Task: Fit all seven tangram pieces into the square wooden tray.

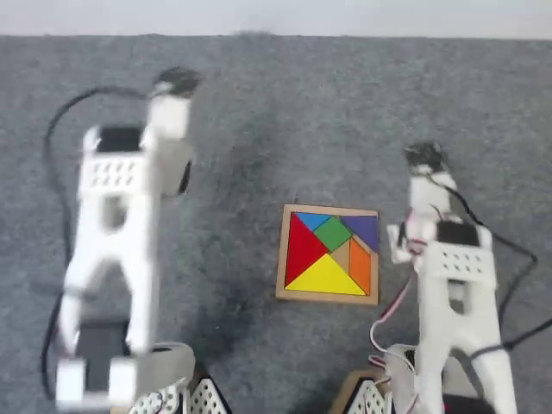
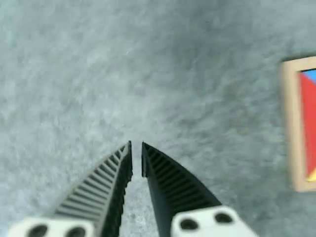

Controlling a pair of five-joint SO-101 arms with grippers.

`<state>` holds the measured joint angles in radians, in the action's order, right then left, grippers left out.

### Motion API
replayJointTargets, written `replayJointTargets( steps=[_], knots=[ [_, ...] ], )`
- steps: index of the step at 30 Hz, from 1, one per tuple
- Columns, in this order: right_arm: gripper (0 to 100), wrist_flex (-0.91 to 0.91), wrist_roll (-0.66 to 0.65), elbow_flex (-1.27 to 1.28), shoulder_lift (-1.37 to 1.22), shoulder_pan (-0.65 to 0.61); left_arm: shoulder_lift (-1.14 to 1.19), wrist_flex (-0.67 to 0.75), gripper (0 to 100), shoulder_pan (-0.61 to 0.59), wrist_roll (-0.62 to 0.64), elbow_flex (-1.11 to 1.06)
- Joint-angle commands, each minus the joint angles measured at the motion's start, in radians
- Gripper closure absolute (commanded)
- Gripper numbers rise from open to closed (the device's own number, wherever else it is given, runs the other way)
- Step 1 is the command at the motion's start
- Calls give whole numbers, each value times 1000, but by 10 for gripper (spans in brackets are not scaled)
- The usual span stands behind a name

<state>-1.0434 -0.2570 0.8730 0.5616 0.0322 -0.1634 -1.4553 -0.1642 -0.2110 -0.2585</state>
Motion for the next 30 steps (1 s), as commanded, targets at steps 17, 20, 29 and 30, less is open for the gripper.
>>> replayJointTargets(
  steps=[17,20,29,30],
  knots=[
    [991,99,95,-436,-671,-143,-496,448,970,-175,-9,-788],
    [991,90,95,-436,-677,-179,-496,450,970,-175,-9,-794],
    [991,99,97,-342,-579,-200,-496,523,970,-175,-9,-837],
    [991,99,97,-334,-564,-197,-496,523,970,-173,-9,-837]
  ],
)
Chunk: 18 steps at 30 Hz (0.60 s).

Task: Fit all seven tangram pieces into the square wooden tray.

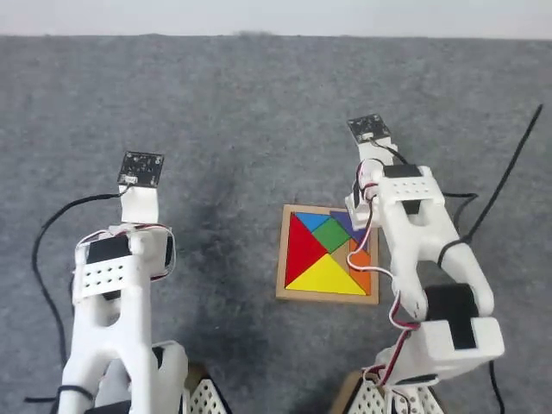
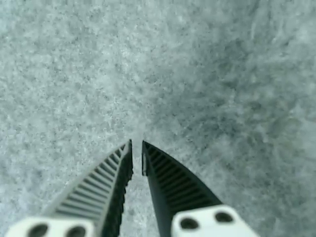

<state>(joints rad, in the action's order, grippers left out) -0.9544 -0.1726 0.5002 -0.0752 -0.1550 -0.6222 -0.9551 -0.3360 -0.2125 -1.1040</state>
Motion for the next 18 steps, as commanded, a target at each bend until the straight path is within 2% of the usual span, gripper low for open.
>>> replayJointTargets(
  steps=[1,8,18],
  knots=[
    [991,10,12,49,90,-8,-37,23,970,-2,-8,8],
    [991,18,23,100,166,-10,-37,21,970,-2,-8,5],
    [991,211,114,-8,225,-79,-37,25,970,-2,-8,-10]
  ],
)
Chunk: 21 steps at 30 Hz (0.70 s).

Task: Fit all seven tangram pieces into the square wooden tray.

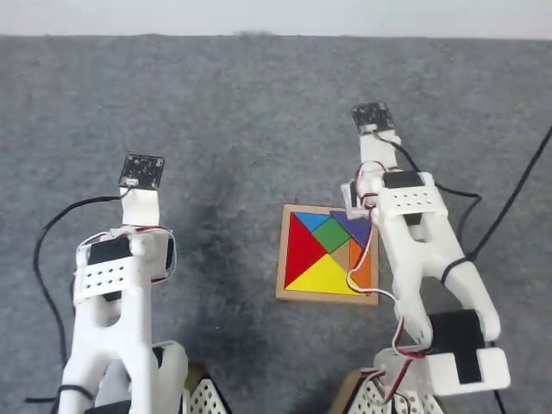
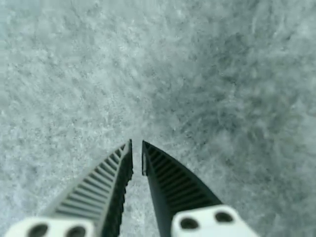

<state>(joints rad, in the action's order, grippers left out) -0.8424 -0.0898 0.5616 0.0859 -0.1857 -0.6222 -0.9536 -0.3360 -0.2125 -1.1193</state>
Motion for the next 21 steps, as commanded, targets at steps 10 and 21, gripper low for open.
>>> replayJointTargets(
  steps=[10,21],
  knots=[
    [991,232,25,-64,-133,-90,-37,25,970,-2,-8,4],
    [991,107,25,-46,-160,-74,-37,25,970,-2,-8,4]
  ],
)
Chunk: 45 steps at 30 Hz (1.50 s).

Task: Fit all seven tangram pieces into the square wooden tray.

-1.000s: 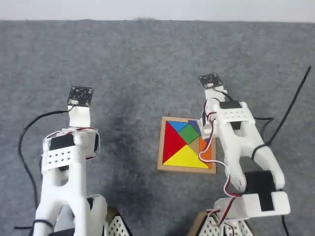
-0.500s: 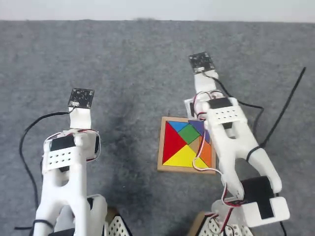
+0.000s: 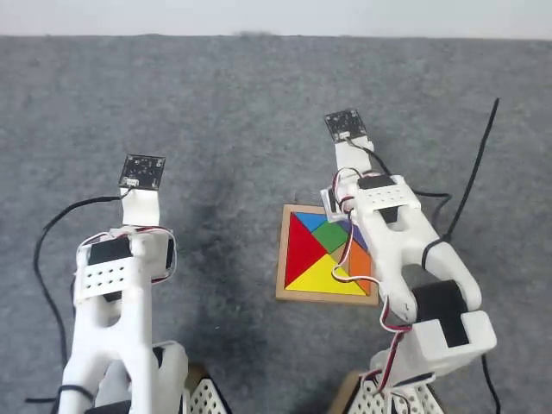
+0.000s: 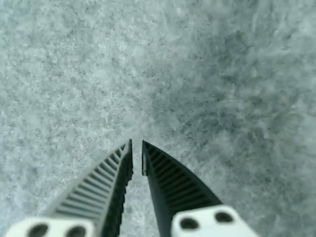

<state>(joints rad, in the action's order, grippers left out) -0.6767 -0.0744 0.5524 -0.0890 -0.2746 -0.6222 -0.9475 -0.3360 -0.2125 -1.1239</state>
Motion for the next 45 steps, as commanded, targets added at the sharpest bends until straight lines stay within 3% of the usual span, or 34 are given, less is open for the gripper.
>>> replayJointTargets(
  steps=[1,8,13,17,21,28,32,37,45],
  knots=[
    [991,-76,9,-35,15,22,-37,18,970,-2,-8,8],
    [991,-77,9,43,35,84,-37,17,970,-2,-8,8],
    [991,-87,18,75,214,117,-37,40,970,-2,-8,4],
    [991,-87,18,239,498,140,-46,98,971,-6,-8,-35],
    [991,-97,9,473,865,168,-48,8,974,-9,71,30],
    [990,-332,-89,749,1458,225,-48,-40,974,-5,124,51],
    [990,-371,-135,898,1676,265,-75,-6,979,-9,124,27],
    [990,-463,-189,1013,1865,274,-327,58,986,-11,124,-128],
    [990,-450,-203,1076,1900,269,-1031,63,985,-9,118,-495]
  ],
)
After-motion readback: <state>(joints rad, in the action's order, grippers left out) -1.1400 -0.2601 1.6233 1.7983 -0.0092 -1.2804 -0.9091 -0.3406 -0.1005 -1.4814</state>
